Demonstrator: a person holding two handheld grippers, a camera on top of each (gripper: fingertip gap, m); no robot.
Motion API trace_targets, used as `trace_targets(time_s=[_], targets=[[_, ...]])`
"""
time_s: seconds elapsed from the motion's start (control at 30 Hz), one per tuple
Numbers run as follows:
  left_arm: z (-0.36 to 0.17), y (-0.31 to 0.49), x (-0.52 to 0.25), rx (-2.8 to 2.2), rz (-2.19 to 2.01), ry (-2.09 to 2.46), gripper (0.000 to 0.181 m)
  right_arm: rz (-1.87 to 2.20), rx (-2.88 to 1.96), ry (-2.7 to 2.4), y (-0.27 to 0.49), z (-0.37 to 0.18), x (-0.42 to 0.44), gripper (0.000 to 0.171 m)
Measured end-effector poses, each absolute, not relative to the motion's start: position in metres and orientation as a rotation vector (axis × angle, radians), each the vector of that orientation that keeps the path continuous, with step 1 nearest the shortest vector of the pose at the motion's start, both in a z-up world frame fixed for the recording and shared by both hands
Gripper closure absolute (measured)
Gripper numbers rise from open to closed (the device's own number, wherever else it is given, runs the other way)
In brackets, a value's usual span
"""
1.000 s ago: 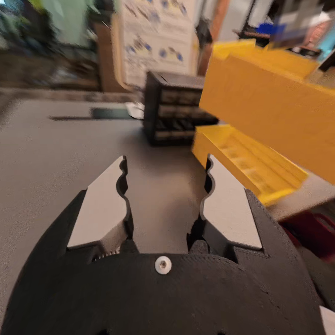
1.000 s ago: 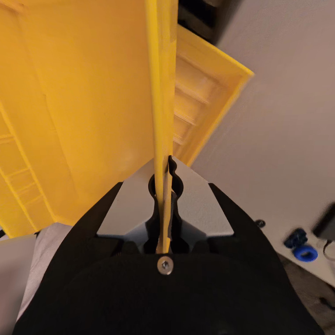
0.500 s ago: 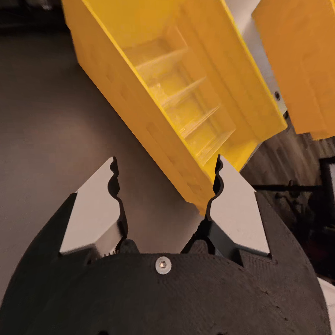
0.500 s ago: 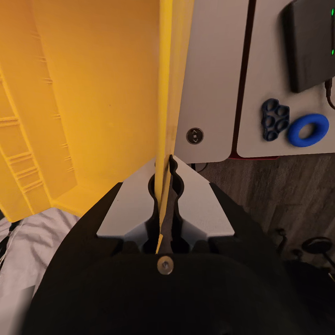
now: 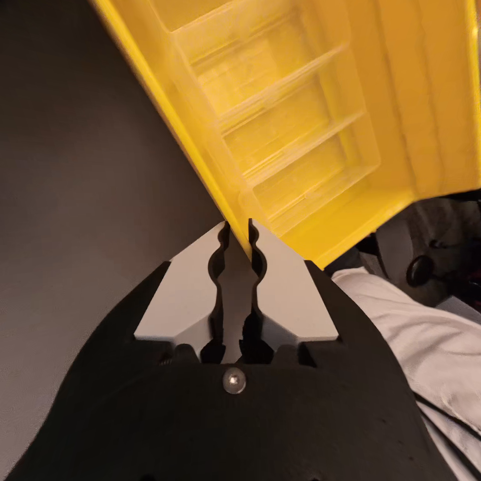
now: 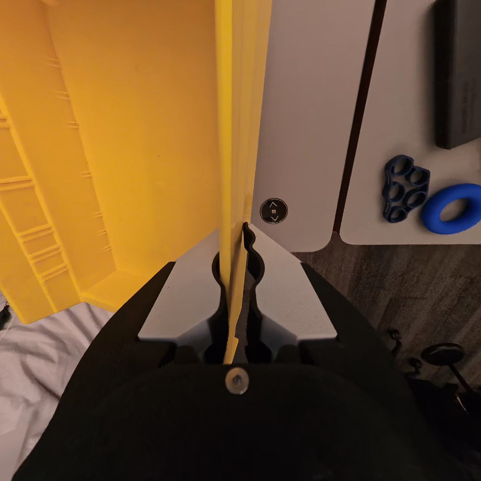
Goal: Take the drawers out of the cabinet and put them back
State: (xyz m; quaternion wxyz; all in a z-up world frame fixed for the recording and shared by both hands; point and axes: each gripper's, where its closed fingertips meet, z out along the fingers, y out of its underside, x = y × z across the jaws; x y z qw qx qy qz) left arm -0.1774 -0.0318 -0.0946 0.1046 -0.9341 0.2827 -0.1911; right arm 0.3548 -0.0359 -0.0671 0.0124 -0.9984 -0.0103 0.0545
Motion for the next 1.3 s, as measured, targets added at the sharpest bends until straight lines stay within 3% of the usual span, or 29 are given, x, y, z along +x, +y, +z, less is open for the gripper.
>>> trace_targets(time_s=[0.17, 0.77, 1.3], targets=[[-0.094, -0.026, -0.248, -2.794, -0.351, 0.785, 0.178, 0.246, -3.102, -0.045, -0.020, -0.089, 0.347, 0.166], [-0.088, -0.057, -0.553, -2.865, -0.236, -0.055, 0.177, 0.304, -2.988, 0.164, 0.047, -0.136, 0.383, 0.166], [-0.087, -0.032, -0.638, -2.779, -0.233, -0.387, 0.176, 0.280, -2.958, 0.163, 0.068, -0.137, 0.382, 0.167]])
